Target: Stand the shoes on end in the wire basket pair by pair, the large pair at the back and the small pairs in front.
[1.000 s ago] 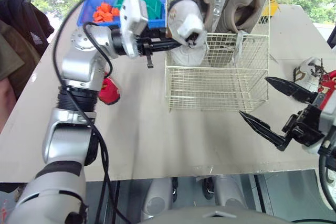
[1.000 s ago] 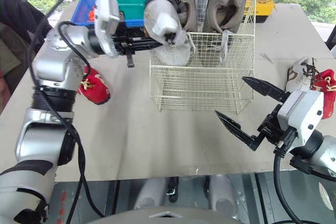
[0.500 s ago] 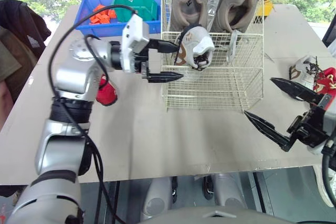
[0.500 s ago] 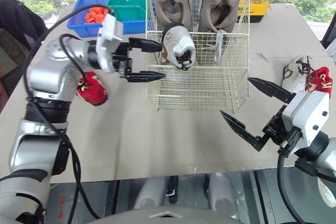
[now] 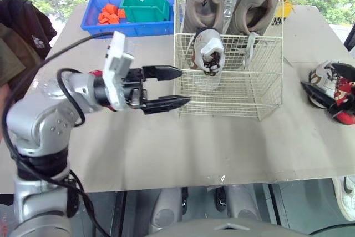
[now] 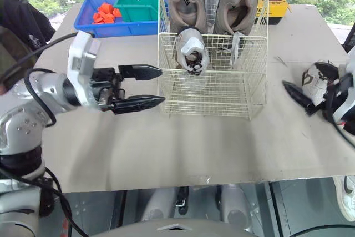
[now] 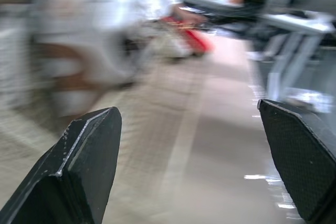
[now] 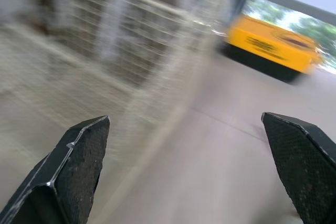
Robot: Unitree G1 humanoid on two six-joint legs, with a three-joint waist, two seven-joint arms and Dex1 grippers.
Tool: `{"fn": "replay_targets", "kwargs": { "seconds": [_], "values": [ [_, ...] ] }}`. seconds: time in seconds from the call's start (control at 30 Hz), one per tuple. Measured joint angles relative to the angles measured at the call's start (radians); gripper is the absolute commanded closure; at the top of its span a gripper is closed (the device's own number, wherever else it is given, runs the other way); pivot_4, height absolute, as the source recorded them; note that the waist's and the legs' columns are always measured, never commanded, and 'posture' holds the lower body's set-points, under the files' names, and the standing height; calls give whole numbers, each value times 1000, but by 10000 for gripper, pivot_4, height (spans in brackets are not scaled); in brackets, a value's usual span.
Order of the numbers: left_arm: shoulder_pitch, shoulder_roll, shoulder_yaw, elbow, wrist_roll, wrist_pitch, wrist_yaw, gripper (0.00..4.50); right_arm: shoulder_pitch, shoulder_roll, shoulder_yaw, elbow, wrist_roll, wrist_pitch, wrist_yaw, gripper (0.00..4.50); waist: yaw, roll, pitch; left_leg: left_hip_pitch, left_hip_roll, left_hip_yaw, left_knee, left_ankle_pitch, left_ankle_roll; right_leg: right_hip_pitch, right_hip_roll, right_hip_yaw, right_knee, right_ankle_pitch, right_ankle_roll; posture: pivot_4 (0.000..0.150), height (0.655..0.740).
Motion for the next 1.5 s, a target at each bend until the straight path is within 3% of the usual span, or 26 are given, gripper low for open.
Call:
{"fn": "replay_targets", "kwargs": {
  "seconds": [0.2,0.33,0.47,0.77,1.03,1.13,1.23,1.4,1.5],
  "values": [
    [-8,-121,-103,-136,-100,50,244,255,-223,-132,208,279,-135,135,1,0,-6,1,-1,2,0,1,1,0,0,0,3,2,1,2,-3,1500,7400],
    [-28,-160,-148,-124,-126,43,274,255,-552,-119,411,614,-236,218,57,0,-20,2,0,1,-1,2,0,0,0,-1,4,3,1,2,-4,1500,7400],
    [-24,-176,-161,-124,-136,24,285,255,-706,-79,535,834,-342,190,145,0,-20,2,-1,0,-1,1,-1,0,0,-1,5,3,-1,3,-2,1500,7400],
    [21,-129,-160,-127,-149,-6,275,255,-909,24,631,1191,-526,100,233,0,-19,2,-1,-2,0,2,-1,2,-3,-1,5,3,-5,5,0,1500,7400],
    [32,-57,-150,-126,-150,-59,168,255,-972,92,631,1384,-639,15,239,0,-23,2,-1,-1,0,1,-1,2,-4,-1,5,3,-5,5,0,1500,7400],
    [32,-39,-130,-126,-165,-68,143,0,-978,102,631,1418,-667,-7,253,8144,-26,2,-1,-1,0,2,-1,2,-4,-1,5,3,-5,5,0,1500,7400],
    [38,-30,-130,-125,-167,-72,130,0,-979,112,629,1440,-692,-42,250,23532,-28,2,-1,-1,0,2,-1,2,-4,-1,5,3,-5,5,0,1500,7400],
    [38,-31,-130,-123,-167,-87,127,0,-978,137,599,1457,-704,-90,237,44277,-30,2,-1,-1,0,2,-1,2,-4,0,5,4,-5,6,1,1500,7400],
    [39,-31,-131,-114,-168,-89,125,0,-955,139,554,1441,-692,-106,231,44832,-30,2,-1,0,0,2,-1,2,-4,0,5,4,-5,6,2,1500,7400]
  ]
}}
